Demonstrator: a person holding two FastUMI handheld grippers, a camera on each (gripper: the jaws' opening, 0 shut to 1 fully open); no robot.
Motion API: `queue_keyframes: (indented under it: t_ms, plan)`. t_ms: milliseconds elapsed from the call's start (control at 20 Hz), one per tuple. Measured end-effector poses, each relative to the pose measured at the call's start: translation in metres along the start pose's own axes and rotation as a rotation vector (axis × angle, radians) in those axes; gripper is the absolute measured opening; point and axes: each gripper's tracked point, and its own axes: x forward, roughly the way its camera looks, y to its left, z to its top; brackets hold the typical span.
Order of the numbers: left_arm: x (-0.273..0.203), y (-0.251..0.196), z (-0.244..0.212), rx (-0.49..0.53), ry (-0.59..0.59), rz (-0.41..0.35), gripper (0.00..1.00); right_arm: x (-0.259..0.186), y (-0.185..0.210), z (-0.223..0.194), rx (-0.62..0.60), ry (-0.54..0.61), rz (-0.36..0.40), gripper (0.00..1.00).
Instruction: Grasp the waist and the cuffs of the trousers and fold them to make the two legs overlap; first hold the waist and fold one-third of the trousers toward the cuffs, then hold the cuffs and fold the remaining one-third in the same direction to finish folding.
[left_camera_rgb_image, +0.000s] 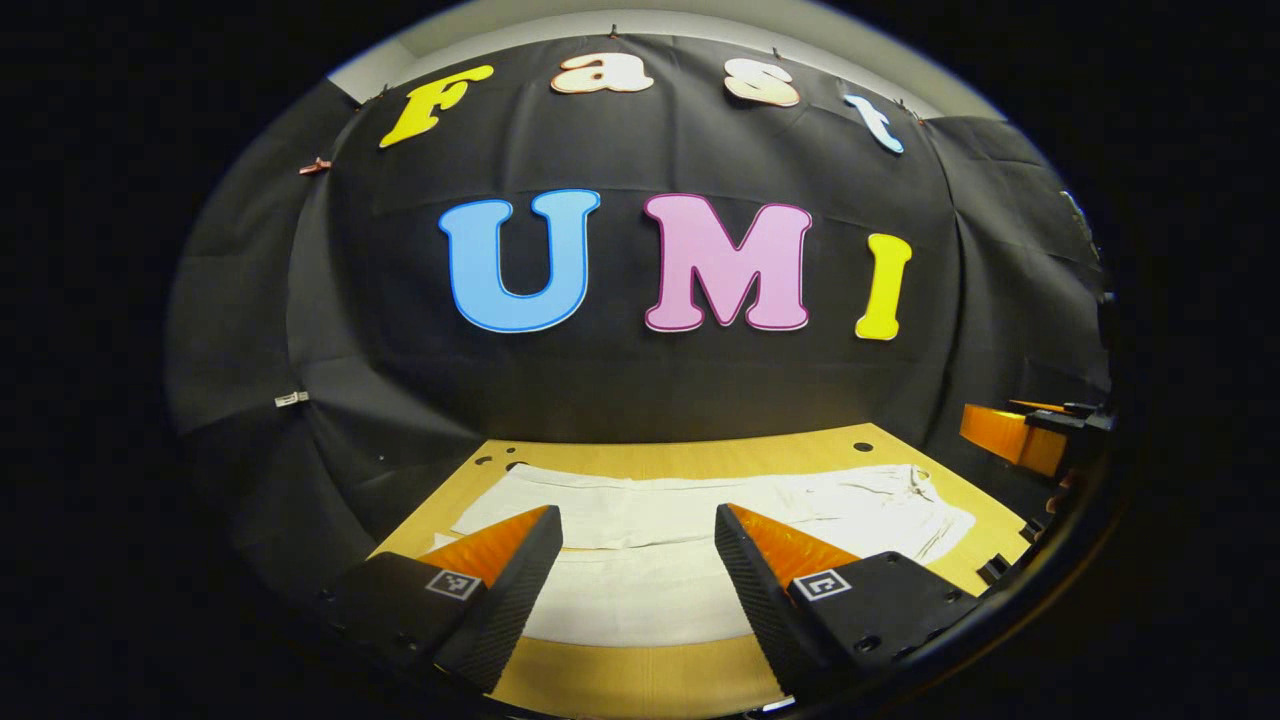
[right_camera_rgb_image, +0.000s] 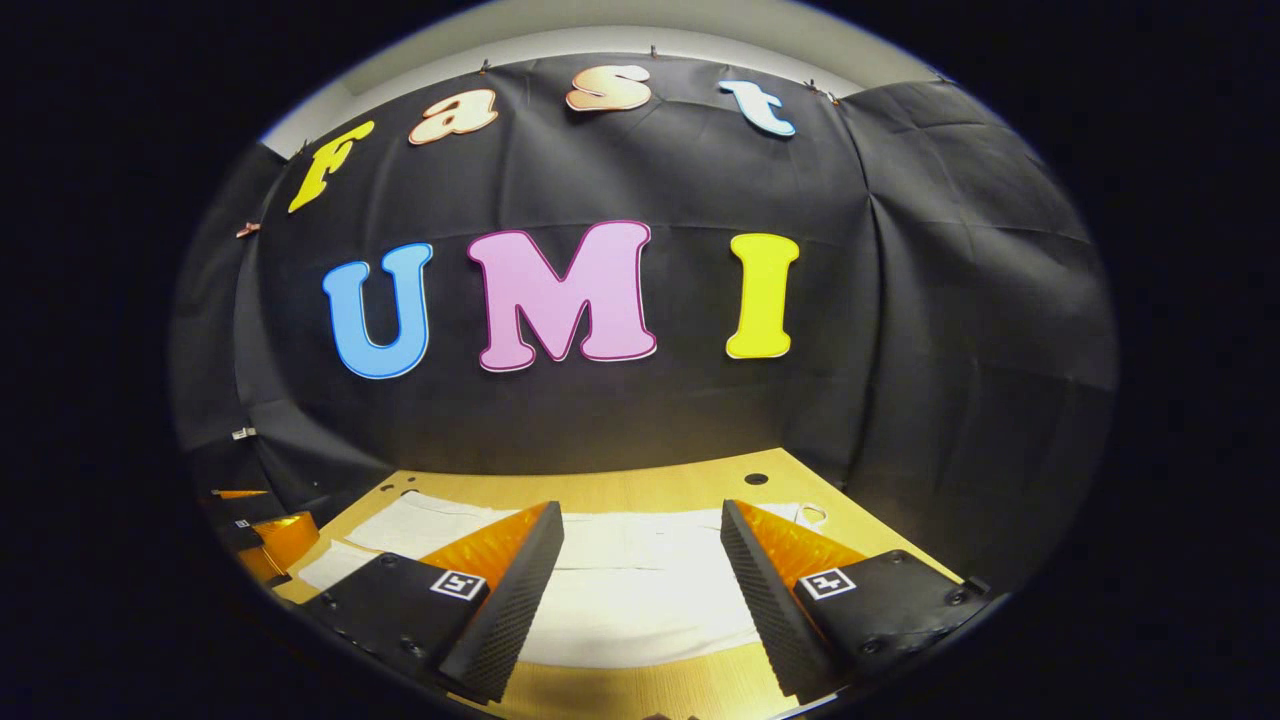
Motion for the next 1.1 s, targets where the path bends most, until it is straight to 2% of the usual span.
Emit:
queue_keyframes:
  t_ms: [150, 450, 650, 1100]
  plan:
    - [0.005, -0.006, 0.002, 0.02, -0.016, -0.014, 0.97, 0.003, -0.005, 0.002, 0.013, -0.012, -0.01, 0.97]
    - [0.016, -0.004, 0.003, 0.014, -0.024, 0.009, 0.97, 0.014, -0.017, 0.003, 0.011, -0.015, -0.028, 0.96]
    - [0.02, 0.005, 0.005, 0.01, -0.023, 0.047, 0.97, 0.025, -0.019, 0.002, 0.019, -0.008, -0.006, 0.96]
    - [0.023, 0.014, 0.0, -0.004, -0.012, 0.098, 0.97, 0.051, -0.031, -0.001, -0.097, 0.01, 0.083, 0.96]
